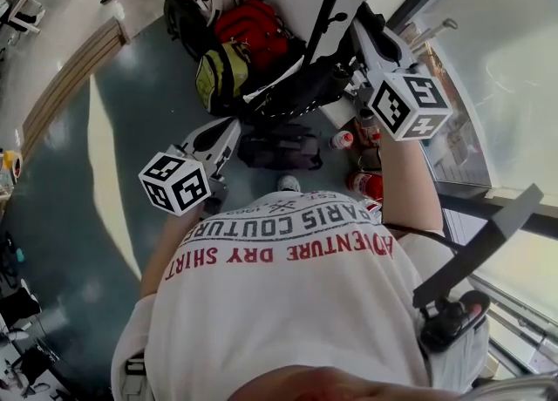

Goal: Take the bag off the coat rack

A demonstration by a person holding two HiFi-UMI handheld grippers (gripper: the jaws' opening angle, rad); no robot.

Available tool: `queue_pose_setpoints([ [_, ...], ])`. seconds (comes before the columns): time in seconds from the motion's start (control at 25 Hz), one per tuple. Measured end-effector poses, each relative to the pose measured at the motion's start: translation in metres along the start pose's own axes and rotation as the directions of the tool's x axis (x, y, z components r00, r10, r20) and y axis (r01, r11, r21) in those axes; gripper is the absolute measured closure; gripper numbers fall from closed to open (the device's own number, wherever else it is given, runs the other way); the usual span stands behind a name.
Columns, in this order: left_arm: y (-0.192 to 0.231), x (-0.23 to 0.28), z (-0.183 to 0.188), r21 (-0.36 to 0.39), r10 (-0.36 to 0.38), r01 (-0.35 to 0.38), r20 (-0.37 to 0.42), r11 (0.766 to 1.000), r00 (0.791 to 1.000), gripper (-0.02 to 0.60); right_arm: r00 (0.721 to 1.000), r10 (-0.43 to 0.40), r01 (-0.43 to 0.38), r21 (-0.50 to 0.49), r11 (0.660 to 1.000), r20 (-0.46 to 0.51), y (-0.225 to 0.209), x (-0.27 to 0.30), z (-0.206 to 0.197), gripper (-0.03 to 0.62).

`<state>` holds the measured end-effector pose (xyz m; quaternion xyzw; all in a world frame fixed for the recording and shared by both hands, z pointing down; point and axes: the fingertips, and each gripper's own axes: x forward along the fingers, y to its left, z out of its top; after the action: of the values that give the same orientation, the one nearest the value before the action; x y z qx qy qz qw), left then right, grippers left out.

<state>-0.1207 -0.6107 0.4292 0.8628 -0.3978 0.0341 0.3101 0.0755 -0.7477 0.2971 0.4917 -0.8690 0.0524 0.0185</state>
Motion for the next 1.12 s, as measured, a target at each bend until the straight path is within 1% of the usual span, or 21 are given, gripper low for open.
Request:
queue_pose_setpoints([
  [0.12,-0.006,-0.004,-0.004,0.005,-0.010,0.010,0.002,1.000,1.000,0.578,0.999,0.034,-0.034,-0.031,0.999,-0.007,0.018,-0.017,-0.012,0.583],
  [0.16,-0.009,-0.006,-0.006,0.008,-0.013,0.013,0.000,1.000,1.000,0.578,0.999,0.044,-0.044,-0.027,0.999,-0.017,0.023,-0.023,-0.020,0.583],
  [0.28,-0.016,-0.010,-0.011,0.018,-0.017,0.017,-0.012,1.000,1.000,0.578,0.996,0.063,-0.062,0.027,0.998,-0.060,0.034,-0.038,-0.049,0.583],
  [0.4,-0.017,-0.016,-0.016,0.029,-0.019,0.020,-0.027,0.999,0.999,0.578,0.991,0.063,-0.053,0.088,0.995,-0.115,0.042,-0.050,-0.079,0.584],
  [0.56,-0.028,-0.029,-0.023,0.041,-0.024,0.025,-0.029,0.999,0.999,0.578,0.985,0.069,-0.050,0.120,0.991,-0.156,0.055,-0.070,-0.102,0.585],
  [0.72,-0.048,-0.046,-0.028,0.063,-0.031,0.032,-0.020,0.997,0.999,0.578,0.985,0.092,-0.070,0.142,0.987,-0.148,0.077,-0.100,-0.103,0.583],
  [0.88,-0.074,-0.077,-0.033,0.099,-0.052,0.052,-0.002,0.994,0.999,0.578,0.986,0.107,-0.086,0.159,0.984,-0.126,0.110,-0.142,-0.097,0.583],
  [1.12,-0.116,-0.145,-0.056,0.152,-0.124,0.120,0.016,0.981,0.992,0.578,0.994,0.079,-0.066,0.164,0.984,-0.075,0.171,-0.214,-0.080,0.583],
])
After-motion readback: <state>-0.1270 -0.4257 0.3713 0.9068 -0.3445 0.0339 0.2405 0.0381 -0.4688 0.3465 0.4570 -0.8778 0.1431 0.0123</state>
